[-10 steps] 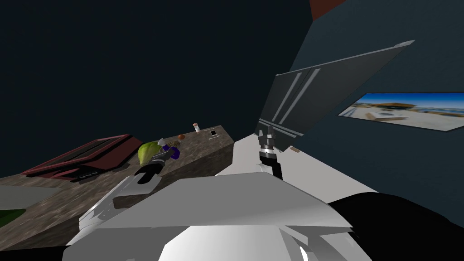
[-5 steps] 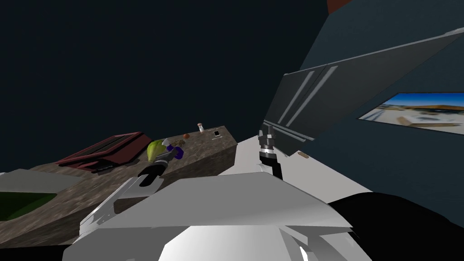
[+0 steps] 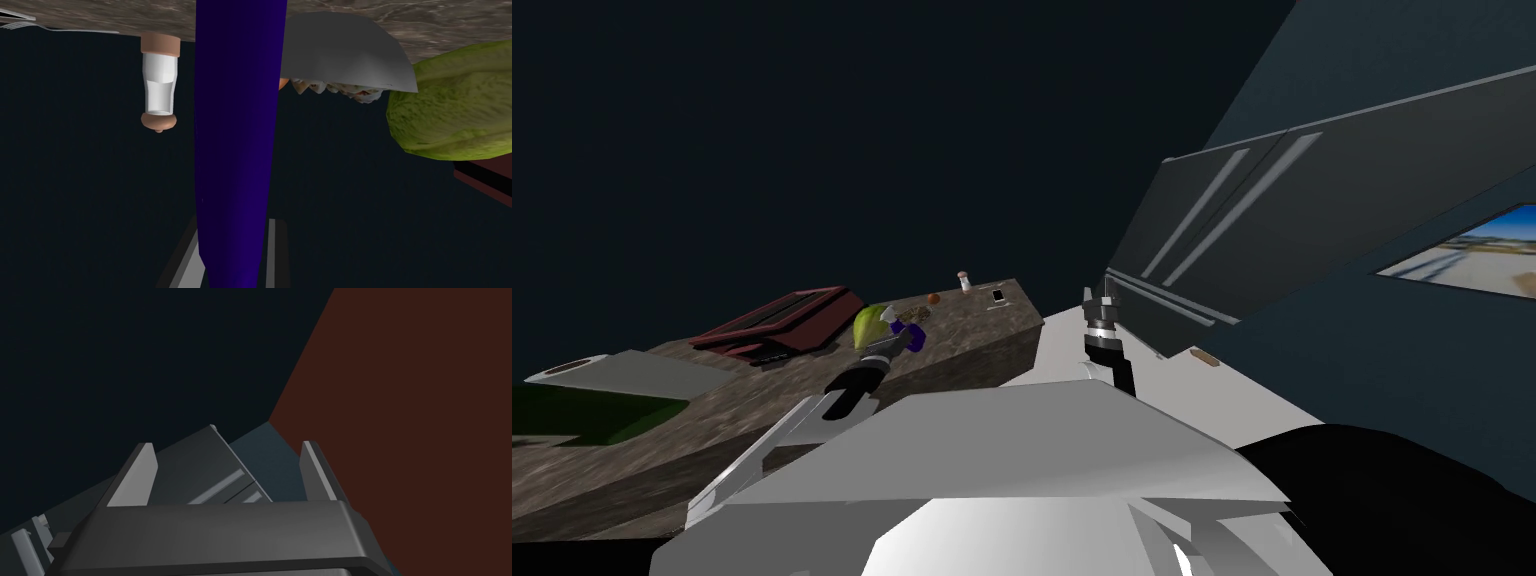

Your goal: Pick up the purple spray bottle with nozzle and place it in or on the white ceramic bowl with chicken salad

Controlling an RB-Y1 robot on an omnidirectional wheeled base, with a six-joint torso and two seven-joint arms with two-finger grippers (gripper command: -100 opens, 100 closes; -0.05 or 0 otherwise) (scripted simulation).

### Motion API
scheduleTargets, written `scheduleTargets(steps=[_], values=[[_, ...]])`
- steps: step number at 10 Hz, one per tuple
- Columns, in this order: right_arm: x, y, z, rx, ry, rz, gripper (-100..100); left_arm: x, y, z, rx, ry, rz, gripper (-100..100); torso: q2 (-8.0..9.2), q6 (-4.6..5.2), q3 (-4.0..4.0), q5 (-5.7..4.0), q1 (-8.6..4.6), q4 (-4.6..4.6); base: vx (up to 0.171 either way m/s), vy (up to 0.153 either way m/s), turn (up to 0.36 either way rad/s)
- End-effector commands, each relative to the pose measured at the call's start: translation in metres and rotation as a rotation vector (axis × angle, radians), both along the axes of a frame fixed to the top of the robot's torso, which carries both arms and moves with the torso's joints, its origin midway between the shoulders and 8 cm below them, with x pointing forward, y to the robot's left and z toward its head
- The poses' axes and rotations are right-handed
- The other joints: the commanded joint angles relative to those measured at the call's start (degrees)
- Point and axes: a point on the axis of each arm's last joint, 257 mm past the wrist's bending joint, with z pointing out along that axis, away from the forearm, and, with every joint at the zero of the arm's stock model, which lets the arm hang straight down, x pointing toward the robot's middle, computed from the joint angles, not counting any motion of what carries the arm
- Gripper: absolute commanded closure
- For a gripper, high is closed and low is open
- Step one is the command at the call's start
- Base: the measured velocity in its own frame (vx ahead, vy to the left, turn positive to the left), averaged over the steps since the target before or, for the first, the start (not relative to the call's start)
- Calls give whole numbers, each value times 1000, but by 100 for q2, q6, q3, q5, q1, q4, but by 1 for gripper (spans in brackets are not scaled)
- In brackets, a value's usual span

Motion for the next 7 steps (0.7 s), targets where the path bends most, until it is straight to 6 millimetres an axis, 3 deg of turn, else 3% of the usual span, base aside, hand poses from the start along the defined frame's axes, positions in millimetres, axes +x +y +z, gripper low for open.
scheduleTargets(steps=[1,2,3,6,7], values=[[0,0,0,0,0,0,0,0,0,0,0,0,0,100,0,0,0,0,0,0,31,5,26],[0,0,0,0,0,0,0,0,-1,0,0,0,-2,0,7,4,3,-1,-1,1,0,0,0],[0,0,0,0,0,0,0,6,12,23,2,-36,9,100,15,3,8,-1,-3,3,-76,-34,-89],[0,0,0,0,0,0,0,18,27,67,3,-107,15,100,92,7,55,-14,-36,24,-167,-56,-88],[0,0,0,0,0,0,0,24,34,95,5,-153,13,100,104,4,64,-16,-40,29,-209,-57,-76]])
